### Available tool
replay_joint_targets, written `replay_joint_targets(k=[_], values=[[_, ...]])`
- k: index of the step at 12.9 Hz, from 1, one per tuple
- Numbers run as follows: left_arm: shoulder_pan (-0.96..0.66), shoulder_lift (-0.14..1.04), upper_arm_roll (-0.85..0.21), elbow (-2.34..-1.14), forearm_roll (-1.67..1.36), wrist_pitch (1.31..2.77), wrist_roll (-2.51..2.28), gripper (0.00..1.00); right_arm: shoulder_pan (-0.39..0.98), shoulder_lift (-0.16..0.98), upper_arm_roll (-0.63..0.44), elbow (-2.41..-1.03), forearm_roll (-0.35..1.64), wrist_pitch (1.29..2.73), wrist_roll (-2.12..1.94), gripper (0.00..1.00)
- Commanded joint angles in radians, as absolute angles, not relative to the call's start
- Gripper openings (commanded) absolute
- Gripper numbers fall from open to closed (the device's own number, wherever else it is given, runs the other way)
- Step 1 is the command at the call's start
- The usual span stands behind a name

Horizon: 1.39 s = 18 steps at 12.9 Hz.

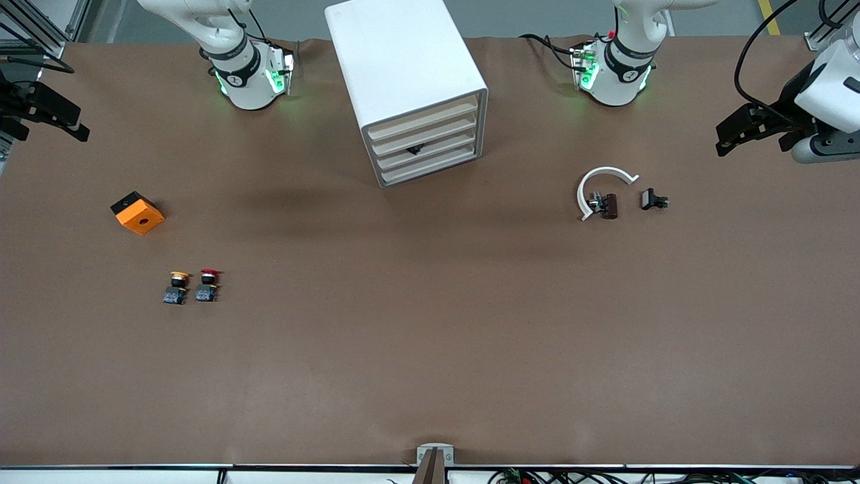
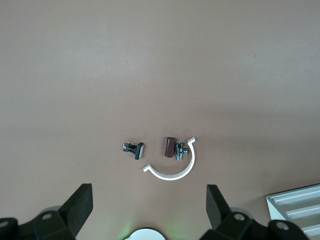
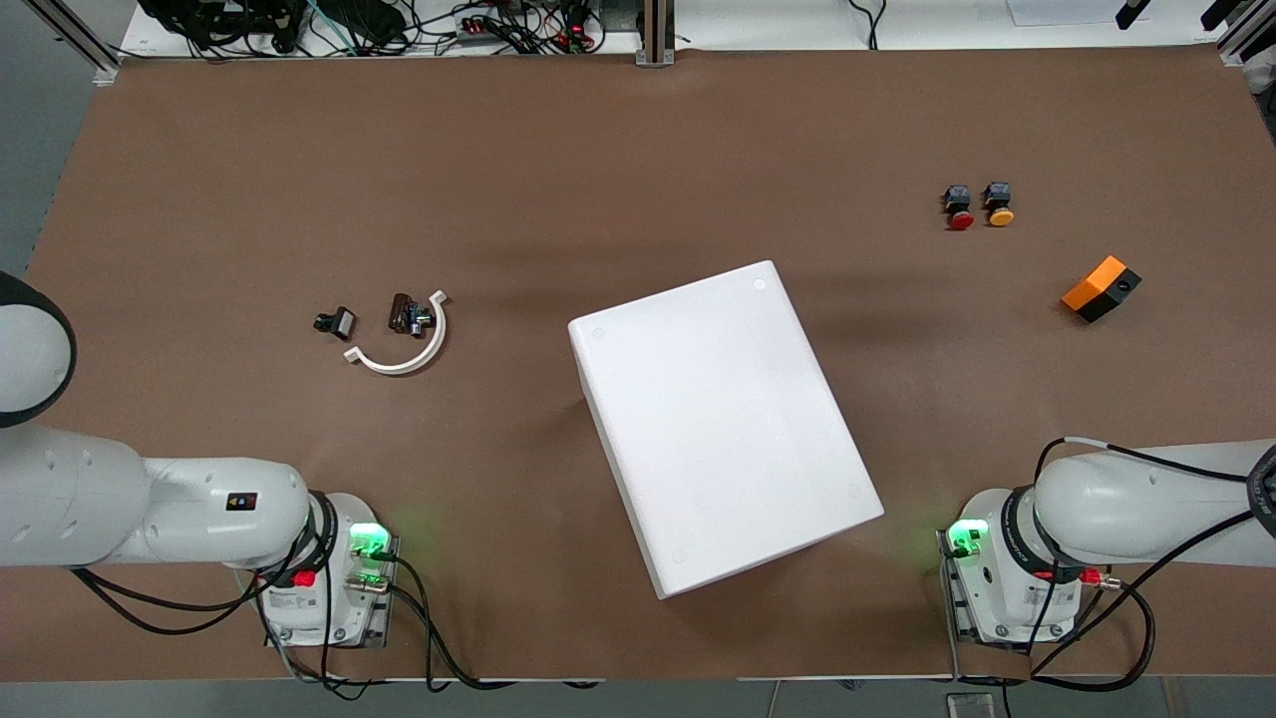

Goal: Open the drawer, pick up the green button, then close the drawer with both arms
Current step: 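Move the left gripper from rest toward the white drawer cabinet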

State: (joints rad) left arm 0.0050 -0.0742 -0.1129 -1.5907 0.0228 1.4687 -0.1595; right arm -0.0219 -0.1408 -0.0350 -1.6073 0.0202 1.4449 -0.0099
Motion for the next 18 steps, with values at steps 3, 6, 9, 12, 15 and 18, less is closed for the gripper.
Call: replay_joint_targets(k=[3, 6, 9, 12, 15, 18], values=[[0.012, -0.058, -0.112, -1.551, 0.006, 1.448, -0.147, 1.00, -0.020, -0.155, -0.035, -1.606, 0.029, 1.440, -0.005, 1.00], [0.012, -0.019, -0.112, -1.526, 0.005, 1.447, -0.144, 1.00, -0.020, -0.155, -0.034, -1.606, 0.028, 1.443, -0.006, 1.00], [0.012, 0.038, -0.112, -1.525, -0.024, 1.447, -0.158, 1.00, -0.020, -0.155, -0.034, -1.606, 0.018, 1.445, -0.008, 1.00], [0.006, 0.118, -0.114, -1.525, -0.064, 1.448, -0.234, 1.00, -0.021, -0.155, -0.037, -1.606, 0.012, 1.453, -0.057, 1.00], [-0.008, 0.222, -0.115, -1.523, -0.164, 1.468, -0.381, 1.00, -0.020, -0.155, -0.035, -1.606, 0.011, 1.453, -0.055, 1.00], [-0.015, 0.279, -0.124, -1.526, -0.227, 1.540, -0.420, 1.00, -0.020, -0.156, -0.035, -1.608, 0.006, 1.453, -0.043, 1.00]])
